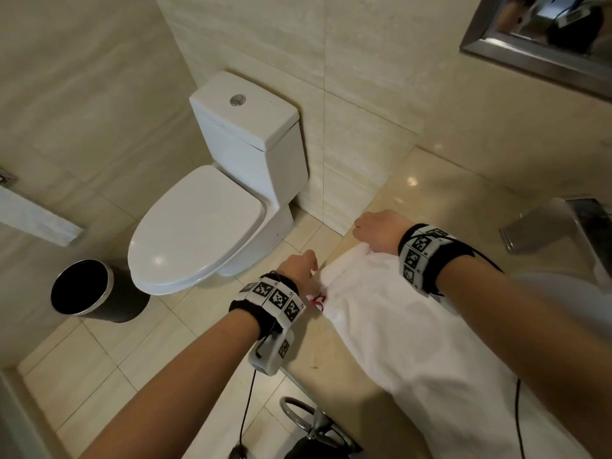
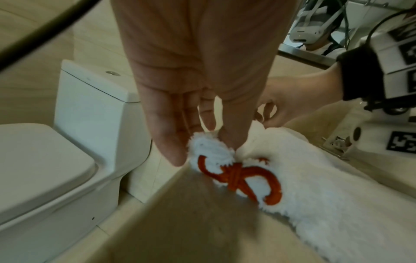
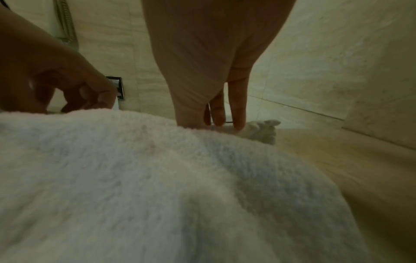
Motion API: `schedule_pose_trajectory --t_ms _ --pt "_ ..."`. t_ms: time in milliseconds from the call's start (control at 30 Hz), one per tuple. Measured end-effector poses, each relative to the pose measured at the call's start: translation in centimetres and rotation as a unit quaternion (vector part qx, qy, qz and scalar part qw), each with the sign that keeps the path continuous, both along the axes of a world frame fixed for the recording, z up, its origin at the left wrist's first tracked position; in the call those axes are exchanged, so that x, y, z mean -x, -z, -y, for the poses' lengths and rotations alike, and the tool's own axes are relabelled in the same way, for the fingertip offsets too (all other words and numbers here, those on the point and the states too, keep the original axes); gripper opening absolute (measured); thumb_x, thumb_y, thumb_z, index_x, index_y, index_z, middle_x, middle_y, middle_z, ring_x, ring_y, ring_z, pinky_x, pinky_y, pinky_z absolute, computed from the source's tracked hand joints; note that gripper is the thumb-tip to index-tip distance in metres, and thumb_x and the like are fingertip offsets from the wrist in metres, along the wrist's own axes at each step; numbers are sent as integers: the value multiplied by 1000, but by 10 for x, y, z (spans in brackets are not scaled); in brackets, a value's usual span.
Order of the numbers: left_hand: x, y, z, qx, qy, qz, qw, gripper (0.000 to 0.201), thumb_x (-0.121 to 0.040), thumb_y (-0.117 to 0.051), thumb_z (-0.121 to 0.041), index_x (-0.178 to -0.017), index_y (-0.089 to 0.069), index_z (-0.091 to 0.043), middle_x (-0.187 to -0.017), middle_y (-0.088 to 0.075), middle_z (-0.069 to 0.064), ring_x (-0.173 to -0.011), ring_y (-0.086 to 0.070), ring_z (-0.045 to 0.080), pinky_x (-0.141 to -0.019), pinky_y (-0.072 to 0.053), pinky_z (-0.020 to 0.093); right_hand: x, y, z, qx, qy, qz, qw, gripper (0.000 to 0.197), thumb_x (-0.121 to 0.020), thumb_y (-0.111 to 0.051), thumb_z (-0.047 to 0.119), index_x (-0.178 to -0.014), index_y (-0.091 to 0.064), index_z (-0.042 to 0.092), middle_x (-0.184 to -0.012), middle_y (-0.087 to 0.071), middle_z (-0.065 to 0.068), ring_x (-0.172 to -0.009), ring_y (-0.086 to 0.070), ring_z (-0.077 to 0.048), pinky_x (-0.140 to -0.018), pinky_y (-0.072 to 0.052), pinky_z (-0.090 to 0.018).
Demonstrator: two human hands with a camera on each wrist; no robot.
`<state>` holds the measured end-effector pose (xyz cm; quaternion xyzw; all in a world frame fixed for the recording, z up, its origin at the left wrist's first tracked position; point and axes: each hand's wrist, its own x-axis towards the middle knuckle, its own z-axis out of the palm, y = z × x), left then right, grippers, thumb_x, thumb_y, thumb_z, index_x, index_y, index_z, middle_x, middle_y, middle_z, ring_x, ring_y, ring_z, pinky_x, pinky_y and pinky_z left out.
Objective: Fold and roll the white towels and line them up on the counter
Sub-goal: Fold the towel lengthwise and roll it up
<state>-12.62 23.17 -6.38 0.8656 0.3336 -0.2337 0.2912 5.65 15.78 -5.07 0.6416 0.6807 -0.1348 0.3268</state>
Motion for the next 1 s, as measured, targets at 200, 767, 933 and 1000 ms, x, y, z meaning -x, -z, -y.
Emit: schedule_pose_trajectory --t_ms 200,767,933,1000 --pt "-5 -10 7 -73 10 -6 997 23 -87 -57 -18 -107 -55 -7 -100 -58 9 -84 -53 23 -69 -42 26 5 7 16 -89 -79 37 992 29 -42 -86 14 -61 -64 17 -62 -61 2 -63 -60 -16 -53 -44 -24" --pt "-11 -4 40 -159 196 -41 967 47 -92 -51 -10 -134 -33 -6 -120 -49 13 -97 -60 29 -75 -46 29 -6 -4 26 -120 19 -19 992 31 -92 -43 3 -120 -51 12 -123 -50 -4 -117 -44 -22 -82 -39 -31" --pt "-10 -2 57 -233 273 -18 933 41 -56 -86 -28 -87 -70 -7 -72 -62 4 -46 -58 13 -40 -30 17 -2 1 33 -96 60 -31 993 35 -91 -43 -2 -124 -43 8 -123 -49 -8 -114 -48 -25 -76 -40 -30" --pt "-8 15 56 -227 276 6 934 44 -27 -91 -34 -61 -71 -13 -49 -54 -4 -28 -42 7 -32 -18 9 -3 1 39 -99 75 -42 991 34 -91 -41 -2 -124 -42 8 -121 -50 -9 -111 -49 -25 -72 -35 -29"
